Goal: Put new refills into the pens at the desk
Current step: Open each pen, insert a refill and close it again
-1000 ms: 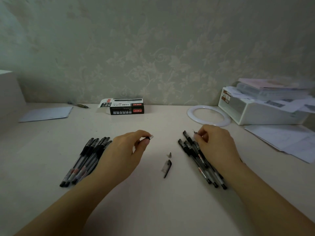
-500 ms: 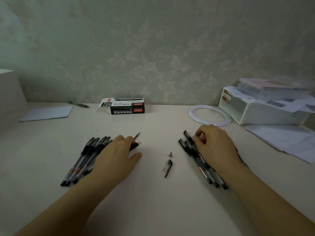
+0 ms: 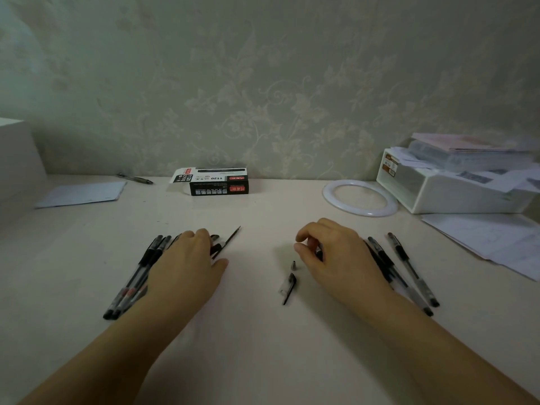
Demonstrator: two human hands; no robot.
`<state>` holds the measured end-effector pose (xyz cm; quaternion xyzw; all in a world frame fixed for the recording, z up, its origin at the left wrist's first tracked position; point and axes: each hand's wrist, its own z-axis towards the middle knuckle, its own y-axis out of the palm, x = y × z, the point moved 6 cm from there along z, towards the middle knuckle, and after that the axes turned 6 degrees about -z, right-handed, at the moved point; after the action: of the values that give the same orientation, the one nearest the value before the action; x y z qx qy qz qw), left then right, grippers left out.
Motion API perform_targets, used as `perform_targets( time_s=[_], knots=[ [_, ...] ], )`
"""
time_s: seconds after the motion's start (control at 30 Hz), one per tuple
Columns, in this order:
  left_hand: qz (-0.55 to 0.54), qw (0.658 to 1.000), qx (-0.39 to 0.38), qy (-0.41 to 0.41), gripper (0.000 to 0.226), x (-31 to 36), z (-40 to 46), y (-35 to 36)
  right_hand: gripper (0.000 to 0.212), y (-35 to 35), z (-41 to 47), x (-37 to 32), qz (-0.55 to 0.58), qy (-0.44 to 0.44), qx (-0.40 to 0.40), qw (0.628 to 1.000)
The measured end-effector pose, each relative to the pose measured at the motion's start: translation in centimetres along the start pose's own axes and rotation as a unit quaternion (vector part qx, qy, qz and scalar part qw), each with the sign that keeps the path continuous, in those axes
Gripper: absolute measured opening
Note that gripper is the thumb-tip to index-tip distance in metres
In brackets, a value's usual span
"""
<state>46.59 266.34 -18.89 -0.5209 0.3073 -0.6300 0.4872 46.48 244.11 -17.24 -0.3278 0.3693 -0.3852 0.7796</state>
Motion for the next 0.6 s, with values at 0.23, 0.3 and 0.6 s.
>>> perform_targets(
  time_s=[0.23,0.3,0.6],
  knots=[
    [-0.001,1.0,0.016,0.027,0.038,0.3,0.1,0.2,0.008,0.2,-0.1,0.4,0.001,0.01,-0.004,1.0],
    [0.002,0.999,0.012,0.037,0.035,0.4,0.2,0.5,0.008,0.2,-0.1,0.4,0.001,0.01,-0.006,1.0],
    [0.072,0.996,0.019,0.039,0.021,0.7,0.5,0.9,0.006,0.5,-0.1,0.2,-0.004,0.002,-0.007,1.0]
  ],
)
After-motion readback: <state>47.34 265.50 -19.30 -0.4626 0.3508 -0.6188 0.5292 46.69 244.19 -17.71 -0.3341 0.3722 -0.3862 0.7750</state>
